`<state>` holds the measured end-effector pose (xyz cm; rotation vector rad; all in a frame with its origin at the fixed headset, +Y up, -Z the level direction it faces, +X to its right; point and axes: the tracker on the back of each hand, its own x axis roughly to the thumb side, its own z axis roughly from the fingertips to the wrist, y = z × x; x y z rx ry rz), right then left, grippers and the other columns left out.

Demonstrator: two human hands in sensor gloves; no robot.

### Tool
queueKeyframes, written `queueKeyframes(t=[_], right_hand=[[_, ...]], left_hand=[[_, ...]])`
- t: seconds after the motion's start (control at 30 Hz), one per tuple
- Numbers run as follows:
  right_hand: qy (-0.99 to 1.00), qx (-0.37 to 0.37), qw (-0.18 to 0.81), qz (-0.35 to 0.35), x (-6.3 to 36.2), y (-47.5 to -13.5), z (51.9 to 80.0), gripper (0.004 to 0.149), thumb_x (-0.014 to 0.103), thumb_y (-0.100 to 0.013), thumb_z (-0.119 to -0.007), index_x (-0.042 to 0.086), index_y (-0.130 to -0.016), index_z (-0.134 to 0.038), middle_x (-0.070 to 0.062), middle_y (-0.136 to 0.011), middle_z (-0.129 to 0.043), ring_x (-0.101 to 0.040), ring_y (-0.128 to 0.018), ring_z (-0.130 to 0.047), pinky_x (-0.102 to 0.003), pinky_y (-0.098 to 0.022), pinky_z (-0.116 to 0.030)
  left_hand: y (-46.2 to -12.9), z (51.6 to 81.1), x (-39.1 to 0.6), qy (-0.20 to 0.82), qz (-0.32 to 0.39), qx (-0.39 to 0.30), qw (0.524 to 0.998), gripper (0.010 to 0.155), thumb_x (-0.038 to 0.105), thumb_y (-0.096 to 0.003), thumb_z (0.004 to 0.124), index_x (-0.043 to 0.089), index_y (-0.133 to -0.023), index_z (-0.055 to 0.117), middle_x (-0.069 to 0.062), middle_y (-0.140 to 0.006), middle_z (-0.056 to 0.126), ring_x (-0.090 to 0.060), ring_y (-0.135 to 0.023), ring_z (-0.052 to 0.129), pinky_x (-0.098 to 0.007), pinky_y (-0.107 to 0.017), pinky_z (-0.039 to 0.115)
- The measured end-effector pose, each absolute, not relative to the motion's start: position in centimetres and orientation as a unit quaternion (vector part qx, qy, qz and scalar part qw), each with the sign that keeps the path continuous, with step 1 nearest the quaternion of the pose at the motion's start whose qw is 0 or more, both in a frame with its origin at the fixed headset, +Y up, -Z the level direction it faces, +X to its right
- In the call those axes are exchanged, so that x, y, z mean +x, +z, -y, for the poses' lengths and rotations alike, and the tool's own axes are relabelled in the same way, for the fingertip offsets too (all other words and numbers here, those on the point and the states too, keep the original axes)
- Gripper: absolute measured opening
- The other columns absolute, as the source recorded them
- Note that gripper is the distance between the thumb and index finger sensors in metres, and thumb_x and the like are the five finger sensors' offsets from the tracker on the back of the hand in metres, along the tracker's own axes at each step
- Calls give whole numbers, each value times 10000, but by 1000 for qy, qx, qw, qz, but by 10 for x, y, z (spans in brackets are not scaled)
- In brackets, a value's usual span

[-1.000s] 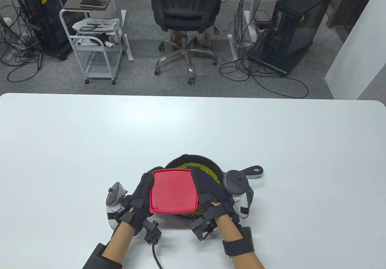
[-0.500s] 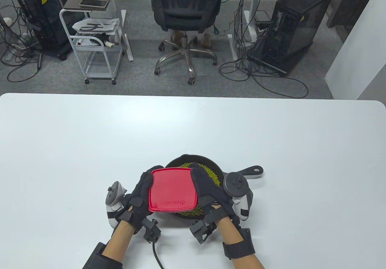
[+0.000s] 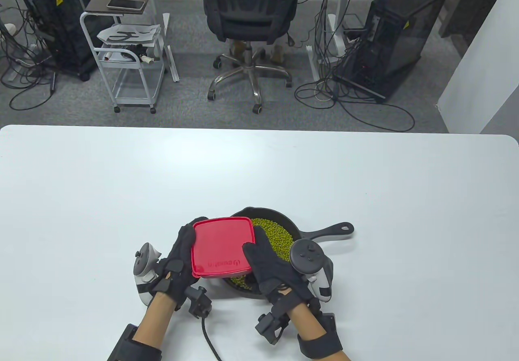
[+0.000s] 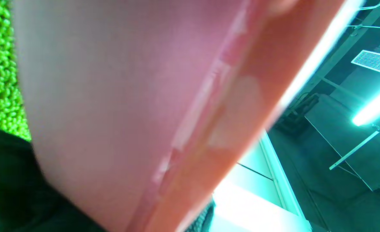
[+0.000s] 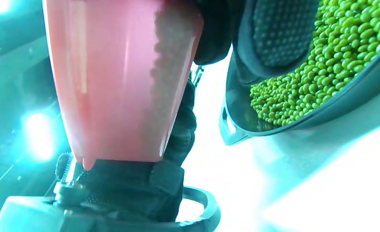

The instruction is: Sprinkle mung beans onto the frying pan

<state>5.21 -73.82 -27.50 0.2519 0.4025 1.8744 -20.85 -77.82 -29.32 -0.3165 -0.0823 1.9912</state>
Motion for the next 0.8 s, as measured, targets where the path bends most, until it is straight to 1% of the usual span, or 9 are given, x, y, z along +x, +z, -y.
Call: queueKeyframes(t=[0.07, 0.13, 0.23, 0.37, 0.47, 0.53, 0.67, 0.73, 0.8], right_hand=[[795, 99, 577, -162, 49, -273, 741, 880, 738, -575, -534, 179, -1165, -196, -210, -904, -779, -500, -618, -866, -410, -378, -831], [799, 95, 575, -145, 48, -272, 741, 848, 716, -583, -561, 215, -1168, -208, -221, -869, -794, -470, -579, -892, -381, -346, -838], [806, 85, 575, -112, 46, -270, 743, 799, 709, -591, -527, 243, -1178, -247, -221, -806, -817, -420, -517, -921, -331, -300, -840], [807, 86, 579, -81, 44, -267, 741, 692, 658, -619, -509, 338, -1177, -254, -240, -770, -816, -391, -454, -927, -287, -257, -827], [810, 87, 576, -70, 45, -266, 741, 664, 641, -629, -489, 350, -1177, -254, -245, -766, -820, -392, -451, -931, -286, -256, -833], [818, 92, 566, -53, 46, -266, 740, 655, 641, -630, -472, 344, -1180, -272, -239, -746, -835, -379, -428, -939, -274, -237, -836], [816, 89, 569, -54, 45, -266, 743, 663, 638, -631, -458, 331, -1184, -261, -235, -751, -830, -390, -443, -935, -286, -248, -840], [808, 89, 577, -80, 43, -266, 747, 735, 670, -629, -461, 256, -1185, -217, -208, -823, -791, -427, -533, -905, -330, -317, -842], [790, 88, 595, -116, 41, -266, 749, 809, 721, -604, -491, 251, -1180, -172, -190, -897, -749, -471, -597, -862, -373, -370, -820]], left_hand=[[-293, 778, -210, 837, 33, -139, 529, 687, 692, -570, 512, 299, -1133, 487, -220, -1098, 539, -432, -749, 844, -499, -470, 837], [-293, 780, -210, 837, 29, -139, 529, 685, 693, -569, 518, 302, -1131, 498, -219, -1095, 547, -433, -742, 848, -500, -463, 838], [-293, 779, -210, 836, 26, -142, 529, 689, 691, -571, 515, 294, -1133, 495, -224, -1094, 545, -437, -741, 847, -499, -463, 837], [-294, 779, -209, 837, 30, -145, 526, 691, 695, -571, 513, 296, -1134, 494, -221, -1097, 548, -433, -739, 850, -495, -458, 836], [-293, 778, -209, 832, 26, -142, 535, 689, 694, -574, 513, 298, -1137, 495, -220, -1100, 552, -438, -737, 848, -498, -457, 833], [-292, 778, -207, 838, 22, -135, 528, 686, 693, -575, 515, 299, -1136, 501, -221, -1100, 553, -442, -728, 849, -499, -449, 831], [-291, 777, -207, 837, 15, -133, 531, 686, 694, -575, 518, 300, -1136, 507, -213, -1102, 556, -442, -723, 849, -497, -444, 830], [-293, 777, -208, 837, 21, -131, 531, 679, 689, -575, 528, 307, -1135, 512, -216, -1104, 547, -445, -736, 837, -507, -455, 819], [-294, 780, -210, 839, 6, -136, 527, 678, 687, -575, 525, 301, -1132, 517, -216, -1098, 556, -440, -728, 849, -501, -443, 831]])
